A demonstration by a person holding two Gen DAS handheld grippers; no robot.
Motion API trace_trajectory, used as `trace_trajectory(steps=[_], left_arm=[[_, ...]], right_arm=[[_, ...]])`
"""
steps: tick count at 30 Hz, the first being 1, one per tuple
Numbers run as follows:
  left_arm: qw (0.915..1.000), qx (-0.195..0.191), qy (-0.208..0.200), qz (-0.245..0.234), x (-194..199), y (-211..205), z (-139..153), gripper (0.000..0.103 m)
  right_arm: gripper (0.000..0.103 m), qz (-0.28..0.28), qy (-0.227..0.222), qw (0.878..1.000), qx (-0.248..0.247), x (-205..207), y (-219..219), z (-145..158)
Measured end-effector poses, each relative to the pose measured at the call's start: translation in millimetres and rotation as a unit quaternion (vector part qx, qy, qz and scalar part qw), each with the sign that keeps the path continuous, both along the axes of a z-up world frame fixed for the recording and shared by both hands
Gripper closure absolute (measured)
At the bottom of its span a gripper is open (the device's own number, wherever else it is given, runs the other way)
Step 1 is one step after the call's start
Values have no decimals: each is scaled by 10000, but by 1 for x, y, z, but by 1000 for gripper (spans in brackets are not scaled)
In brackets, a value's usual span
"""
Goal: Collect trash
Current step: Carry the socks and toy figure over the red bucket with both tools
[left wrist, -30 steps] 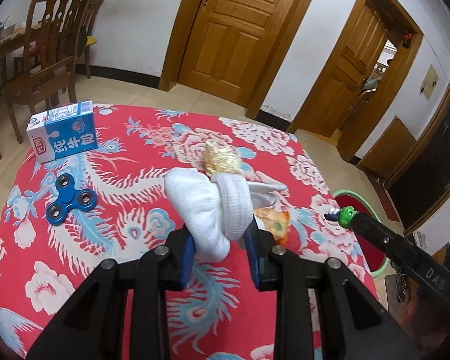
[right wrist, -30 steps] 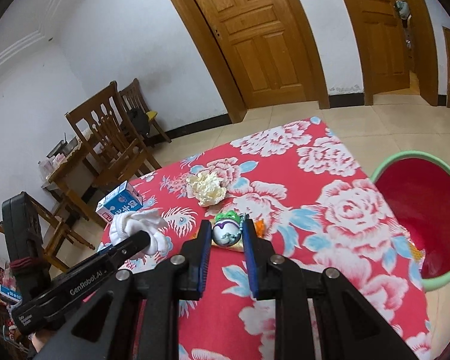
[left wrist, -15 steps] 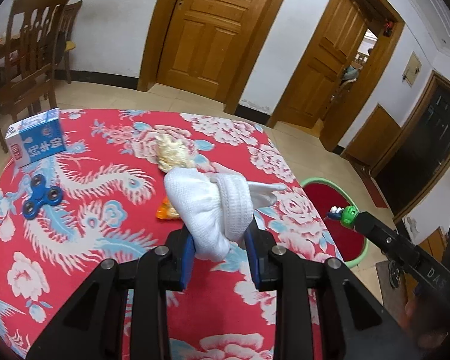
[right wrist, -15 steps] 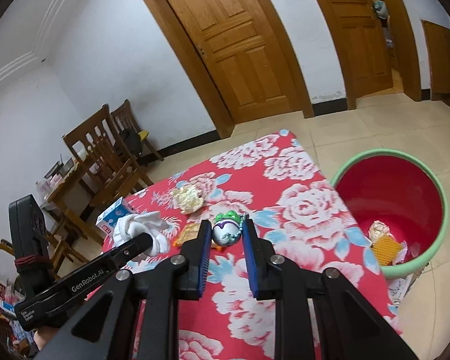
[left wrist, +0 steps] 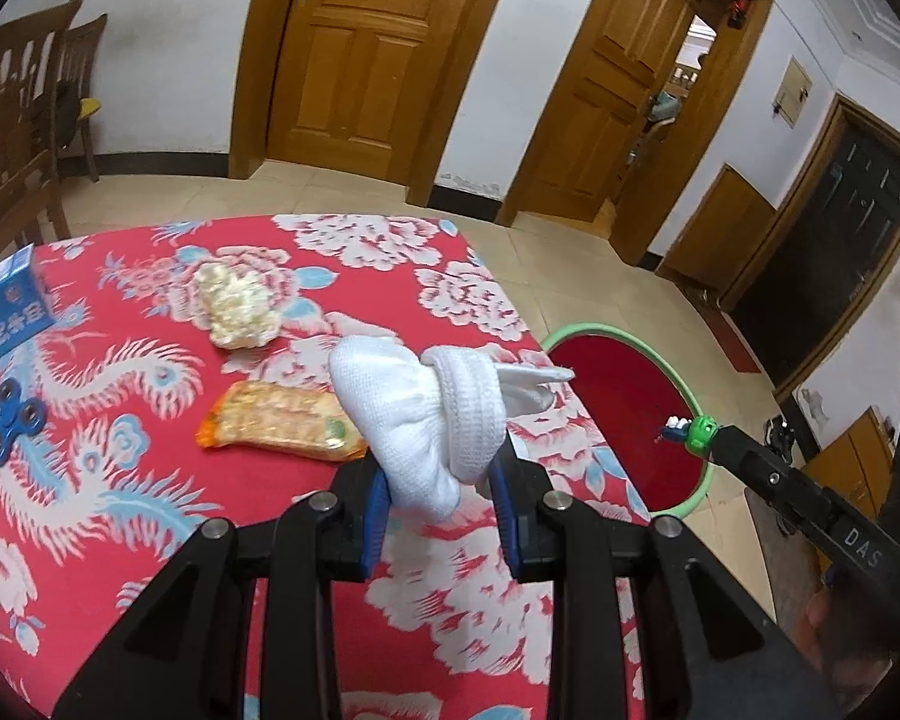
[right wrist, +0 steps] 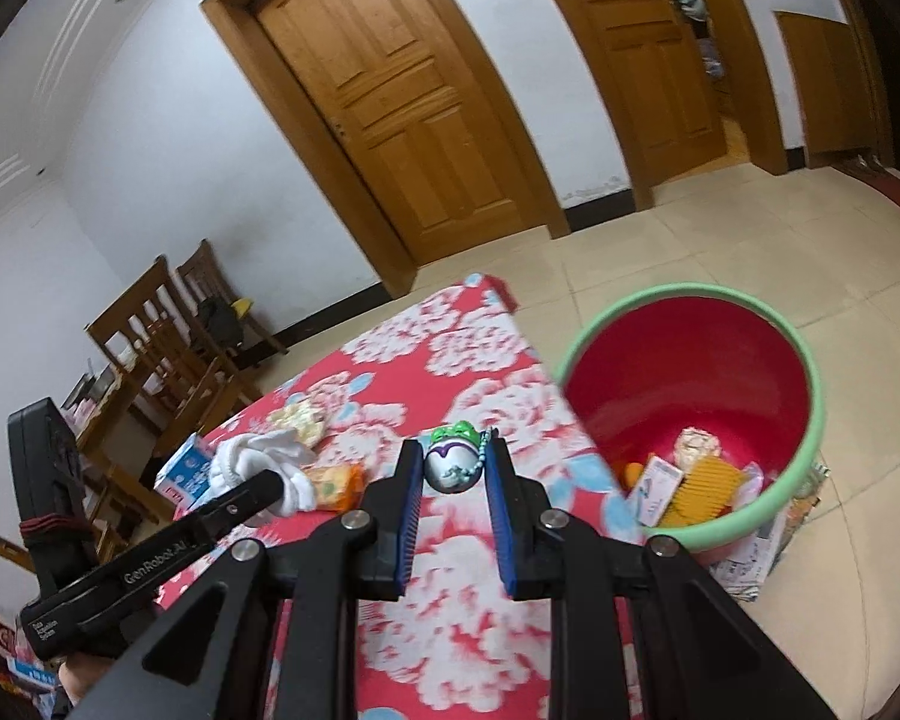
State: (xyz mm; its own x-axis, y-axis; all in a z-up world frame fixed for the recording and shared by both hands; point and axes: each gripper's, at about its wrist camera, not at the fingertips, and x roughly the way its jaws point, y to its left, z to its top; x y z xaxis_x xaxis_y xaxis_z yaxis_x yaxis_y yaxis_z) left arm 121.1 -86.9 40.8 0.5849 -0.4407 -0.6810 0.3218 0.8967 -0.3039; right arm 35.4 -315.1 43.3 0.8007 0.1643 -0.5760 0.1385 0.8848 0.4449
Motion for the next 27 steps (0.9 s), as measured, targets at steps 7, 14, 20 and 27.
trace_trajectory(steps=[7,14,20,27], left_arm=[[9997,75,38,-223,8,-25,-4,73],[9991,158,49,-392,15,-48,-8,73],[9983,224,66,-540,19,-63,-13,73],[9974,289,79,-654,26,-78,-18,73]], right_arm=[[80,-343,191,9992,114,1,-33,-17],[80,-581,456,9972,140,9,-57,-37],[80,-730,677,9948,192,17,-74,-56],[79,-874,753,9932,164,22,-87,-67]])
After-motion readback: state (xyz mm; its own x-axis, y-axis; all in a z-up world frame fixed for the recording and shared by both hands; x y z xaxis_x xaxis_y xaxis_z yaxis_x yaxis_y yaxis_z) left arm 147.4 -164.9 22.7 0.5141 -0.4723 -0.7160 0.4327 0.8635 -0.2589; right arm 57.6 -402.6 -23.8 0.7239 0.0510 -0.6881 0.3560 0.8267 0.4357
